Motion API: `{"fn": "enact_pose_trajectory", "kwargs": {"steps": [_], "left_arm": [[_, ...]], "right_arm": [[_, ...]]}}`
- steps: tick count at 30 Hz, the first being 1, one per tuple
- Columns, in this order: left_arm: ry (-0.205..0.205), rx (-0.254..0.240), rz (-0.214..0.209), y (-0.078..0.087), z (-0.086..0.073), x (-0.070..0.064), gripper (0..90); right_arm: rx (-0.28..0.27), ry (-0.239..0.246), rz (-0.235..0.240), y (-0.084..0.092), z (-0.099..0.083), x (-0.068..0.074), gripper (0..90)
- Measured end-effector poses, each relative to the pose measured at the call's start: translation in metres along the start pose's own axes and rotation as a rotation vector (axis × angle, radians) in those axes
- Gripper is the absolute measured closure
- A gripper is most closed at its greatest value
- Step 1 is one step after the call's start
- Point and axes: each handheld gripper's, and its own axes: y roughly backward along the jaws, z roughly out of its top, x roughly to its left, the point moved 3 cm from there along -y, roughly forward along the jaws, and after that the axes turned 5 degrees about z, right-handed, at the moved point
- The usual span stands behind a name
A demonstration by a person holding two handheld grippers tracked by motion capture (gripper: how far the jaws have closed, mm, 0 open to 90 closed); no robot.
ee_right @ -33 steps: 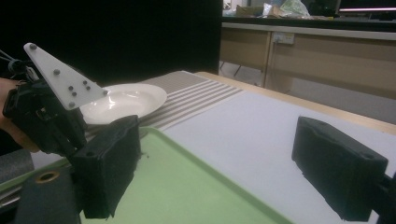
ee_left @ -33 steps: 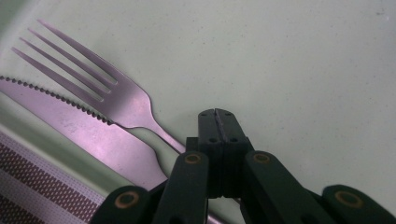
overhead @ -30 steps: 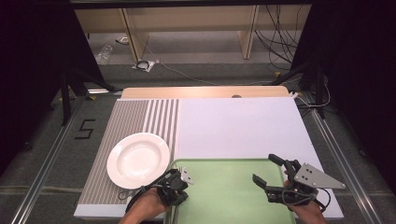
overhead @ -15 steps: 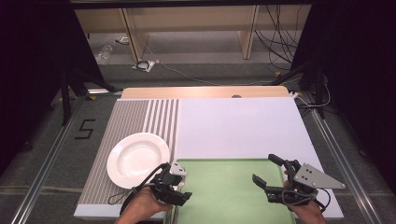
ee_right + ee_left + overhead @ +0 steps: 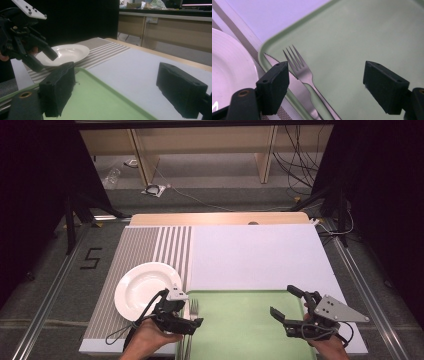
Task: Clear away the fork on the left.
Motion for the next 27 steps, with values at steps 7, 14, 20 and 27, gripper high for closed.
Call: {"fn": "enact_pose_trajectory", "kwargs": {"steps": [7,14,20,27], "left_arm": [[0.061,-0.068,-0.005,0.011,0.001,0.009,18.6],[0.129,-0.118,0.01,0.021,-0.004,0.023,18.6],[0.18,-0.157,0.041,0.027,-0.01,0.037,18.4],[0.241,-0.18,0.077,0.033,-0.019,0.054,18.4]], "right_arm": [[0.0,0.001,0.0,0.0,0.0,0.0,16.4],[-0.001,0.0,-0.001,0.0,0.0,0.0,16.5],[0.002,0.0,-0.002,0.0,0.0,0.0,16.4],[0.001,-0.002,-0.003,0.0,0.0,0.0,16.4]]}}
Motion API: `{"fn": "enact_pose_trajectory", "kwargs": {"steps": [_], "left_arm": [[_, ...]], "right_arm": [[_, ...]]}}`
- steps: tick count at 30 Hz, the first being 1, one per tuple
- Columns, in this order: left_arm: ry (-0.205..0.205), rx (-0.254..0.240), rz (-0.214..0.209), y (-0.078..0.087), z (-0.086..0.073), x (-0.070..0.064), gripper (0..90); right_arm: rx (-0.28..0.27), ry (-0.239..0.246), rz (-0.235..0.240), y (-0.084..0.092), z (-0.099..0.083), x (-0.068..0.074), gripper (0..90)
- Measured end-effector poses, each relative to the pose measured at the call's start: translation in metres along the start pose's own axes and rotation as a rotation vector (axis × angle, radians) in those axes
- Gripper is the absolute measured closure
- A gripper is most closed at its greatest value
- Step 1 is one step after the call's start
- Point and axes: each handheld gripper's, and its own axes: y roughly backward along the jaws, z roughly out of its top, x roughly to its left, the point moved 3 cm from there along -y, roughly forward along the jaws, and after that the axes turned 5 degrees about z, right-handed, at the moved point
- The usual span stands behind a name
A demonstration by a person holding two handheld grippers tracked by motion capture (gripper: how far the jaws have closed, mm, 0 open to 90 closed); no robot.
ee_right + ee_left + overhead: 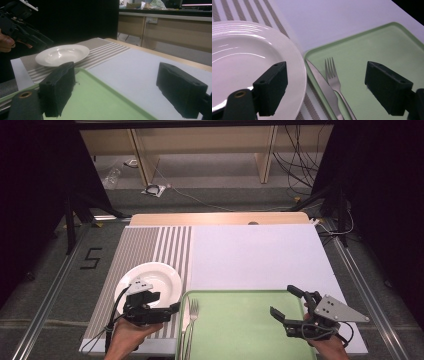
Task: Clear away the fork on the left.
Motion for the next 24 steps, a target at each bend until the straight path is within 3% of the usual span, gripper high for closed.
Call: {"fn": "enact_pose_trajectory", "kwargs": {"steps": [14,24], "left_arm": [[0.076,-0.065,0.063,0.012,-0.003,0.022,18.4],[0.116,-0.08,0.097,0.017,-0.007,0.03,18.3]], "right_arm": [[-0.003,0.001,0.001,0.0,0.0,0.0,16.4],[-0.005,0.0,0.002,0.0,0.0,0.0,16.4]]}}
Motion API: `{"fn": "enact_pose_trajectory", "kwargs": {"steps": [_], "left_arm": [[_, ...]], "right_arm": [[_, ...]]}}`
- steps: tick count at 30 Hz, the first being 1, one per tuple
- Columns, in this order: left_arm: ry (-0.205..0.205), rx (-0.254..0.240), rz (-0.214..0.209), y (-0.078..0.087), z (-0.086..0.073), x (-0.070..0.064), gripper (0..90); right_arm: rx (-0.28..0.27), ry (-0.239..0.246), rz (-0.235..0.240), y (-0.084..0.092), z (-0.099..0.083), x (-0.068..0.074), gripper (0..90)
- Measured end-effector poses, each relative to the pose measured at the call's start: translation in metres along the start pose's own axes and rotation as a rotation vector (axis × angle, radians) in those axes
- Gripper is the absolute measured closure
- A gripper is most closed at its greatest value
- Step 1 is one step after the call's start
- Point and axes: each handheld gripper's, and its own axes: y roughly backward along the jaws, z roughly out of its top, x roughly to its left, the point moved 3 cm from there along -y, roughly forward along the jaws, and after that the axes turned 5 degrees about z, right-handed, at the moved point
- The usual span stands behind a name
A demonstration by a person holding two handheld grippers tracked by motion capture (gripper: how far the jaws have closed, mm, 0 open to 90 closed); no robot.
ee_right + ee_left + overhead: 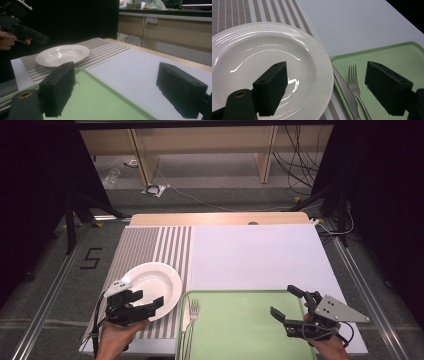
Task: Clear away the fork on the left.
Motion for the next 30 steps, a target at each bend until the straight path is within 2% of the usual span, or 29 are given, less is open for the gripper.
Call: {"fn": "enact_pose_trajectory", "kwargs": {"steps": [6,8,11,14,24,30], "left_arm": [[0.053,-0.005,0.042,0.003,-0.002,0.005,17.5],[0.089,-0.003,0.039,0.004,-0.003,0.009,16.9],[0.141,0.001,0.005,0.005,-0.005,0.013,16.5],[0.181,-0.002,0.004,0.007,-0.007,0.017,16.2],[0.275,0.008,0.062,0.013,-0.014,0.031,16.1],[0.338,0.018,0.059,0.015,-0.017,0.04,16.1]], "right_arm": [[0.001,0.0,0.001,0.0,0.0,0.0,16.4],[0.0,0.0,0.002,0.0,0.0,0.0,16.4],[-0.003,-0.001,0.003,0.0,0.0,-0.001,16.5],[0.0,0.001,0.005,0.0,-0.001,0.0,16.4],[0.0,-0.005,0.005,0.0,-0.001,-0.001,16.5],[0.0,-0.005,0.005,0.0,-0.001,-0.001,16.4]]}}
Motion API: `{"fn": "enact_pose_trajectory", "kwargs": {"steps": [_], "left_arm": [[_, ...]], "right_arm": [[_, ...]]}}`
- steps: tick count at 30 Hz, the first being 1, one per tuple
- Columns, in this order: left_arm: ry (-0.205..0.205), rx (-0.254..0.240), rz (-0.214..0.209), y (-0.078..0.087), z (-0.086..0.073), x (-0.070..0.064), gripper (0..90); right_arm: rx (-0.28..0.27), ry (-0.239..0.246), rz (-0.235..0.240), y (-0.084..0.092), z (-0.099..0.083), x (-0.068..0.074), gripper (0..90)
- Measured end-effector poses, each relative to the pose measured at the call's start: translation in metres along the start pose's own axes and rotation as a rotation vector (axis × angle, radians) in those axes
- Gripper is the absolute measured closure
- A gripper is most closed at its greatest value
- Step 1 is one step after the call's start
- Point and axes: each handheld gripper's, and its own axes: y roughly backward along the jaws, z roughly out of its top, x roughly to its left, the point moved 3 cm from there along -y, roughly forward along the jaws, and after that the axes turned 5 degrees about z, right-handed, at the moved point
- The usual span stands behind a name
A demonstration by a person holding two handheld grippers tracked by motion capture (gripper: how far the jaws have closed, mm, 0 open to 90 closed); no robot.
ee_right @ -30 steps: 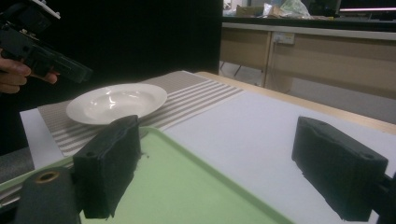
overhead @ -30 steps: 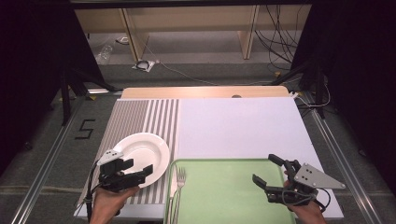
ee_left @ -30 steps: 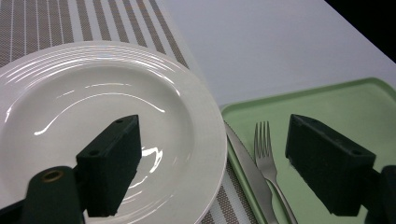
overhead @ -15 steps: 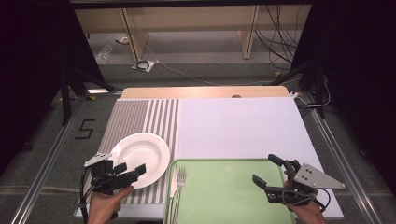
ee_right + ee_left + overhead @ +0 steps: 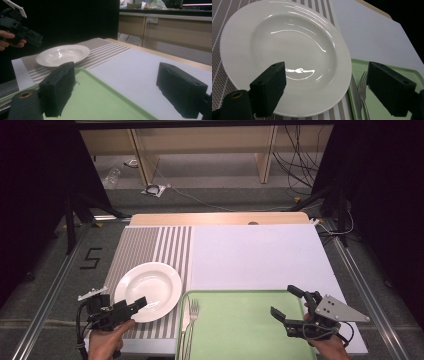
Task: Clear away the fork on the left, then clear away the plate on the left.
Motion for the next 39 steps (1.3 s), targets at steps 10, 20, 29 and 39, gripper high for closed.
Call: {"fn": "enact_pose_trajectory", "kwargs": {"steps": [10,20,29,39], "left_arm": [[0.1,-0.013,0.0,0.004,-0.002,0.013,16.1],[0.181,-0.031,0.014,0.007,-0.006,0.021,16.1],[0.273,-0.062,0.025,0.008,-0.009,0.028,16.2],[0.395,-0.042,0.003,0.003,-0.02,0.032,16.2]], "right_arm": [[0.0,-0.002,0.002,-0.002,0.0,0.0,16.5],[-0.001,-0.003,0.005,-0.003,0.0,0.0,16.4],[0.0,-0.003,0.009,-0.004,0.0,-0.001,16.5],[-0.002,-0.001,0.003,-0.003,0.001,0.0,16.6]]}}
